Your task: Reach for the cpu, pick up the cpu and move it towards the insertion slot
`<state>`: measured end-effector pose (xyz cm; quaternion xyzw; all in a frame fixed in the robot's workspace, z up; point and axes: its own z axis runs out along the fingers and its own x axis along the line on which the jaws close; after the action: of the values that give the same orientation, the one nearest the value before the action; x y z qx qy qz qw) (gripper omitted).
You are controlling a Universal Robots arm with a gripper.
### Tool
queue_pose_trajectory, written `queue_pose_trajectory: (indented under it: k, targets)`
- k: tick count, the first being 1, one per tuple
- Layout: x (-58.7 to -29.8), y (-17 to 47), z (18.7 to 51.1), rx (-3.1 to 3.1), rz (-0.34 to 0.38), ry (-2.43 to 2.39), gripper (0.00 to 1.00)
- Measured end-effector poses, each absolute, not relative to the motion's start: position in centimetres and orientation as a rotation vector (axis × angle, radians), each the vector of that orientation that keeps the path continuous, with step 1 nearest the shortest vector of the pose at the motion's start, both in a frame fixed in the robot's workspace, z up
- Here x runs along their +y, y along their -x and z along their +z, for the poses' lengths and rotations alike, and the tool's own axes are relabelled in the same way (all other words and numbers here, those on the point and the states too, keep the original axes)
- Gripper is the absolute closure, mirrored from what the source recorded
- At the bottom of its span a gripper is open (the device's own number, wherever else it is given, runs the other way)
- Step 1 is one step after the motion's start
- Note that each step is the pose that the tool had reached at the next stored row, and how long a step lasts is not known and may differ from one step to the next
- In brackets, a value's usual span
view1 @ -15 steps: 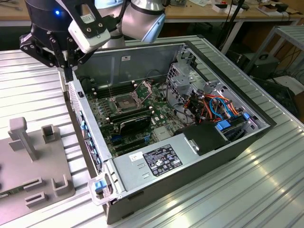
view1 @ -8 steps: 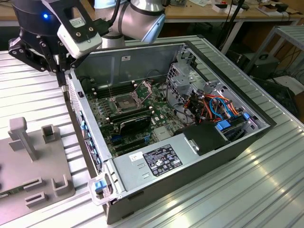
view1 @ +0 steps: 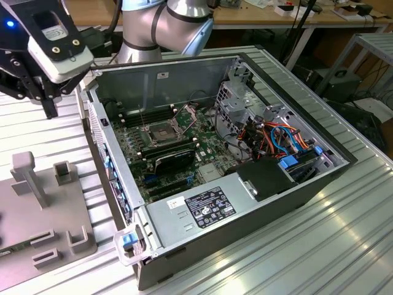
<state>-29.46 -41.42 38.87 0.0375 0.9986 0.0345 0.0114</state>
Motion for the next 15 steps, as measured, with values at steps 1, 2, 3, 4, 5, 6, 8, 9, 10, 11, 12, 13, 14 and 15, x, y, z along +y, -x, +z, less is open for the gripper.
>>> queue_pose_trajectory:
  k: [1, 2, 3, 4, 5, 6, 8, 9, 10, 11, 12, 13, 14, 15]
  targets:
    - [-41.4, 29.8, 38.9, 3.115, 0.108, -0.117, 0.89]
    - [-41.5, 30.2, 38.9, 3.115, 0.108, -0.117, 0.89]
    - [-41.5, 30.6, 38.9, 3.115, 0.108, -0.117, 0.89]
    - [-41.5, 31.0, 38.9, 3.115, 0.108, -0.117, 0.89]
    - [-41.6, 31.5, 38.8, 3.115, 0.108, -0.117, 0.89]
    - [-41.7, 31.9, 38.8, 3.115, 0.108, -0.117, 0.89]
    - [-41.8, 32.7, 38.8, 3.115, 0.108, -0.117, 0.89]
    - [-41.8, 33.2, 38.8, 3.115, 0.108, -0.117, 0.89]
    - [-41.9, 33.6, 38.8, 3.115, 0.108, -0.117, 0.89]
    - [-42.0, 34.5, 38.8, 3.115, 0.108, -0.117, 0.89]
    - [-42.1, 35.3, 38.8, 3.115, 0.108, -0.117, 0.89]
    - [-42.2, 36.1, 38.8, 3.115, 0.108, -0.117, 0.89]
    - [-42.3, 36.7, 38.7, 3.115, 0.108, -0.117, 0.89]
    - [-42.4, 37.2, 38.7, 3.115, 0.108, -0.117, 0.89]
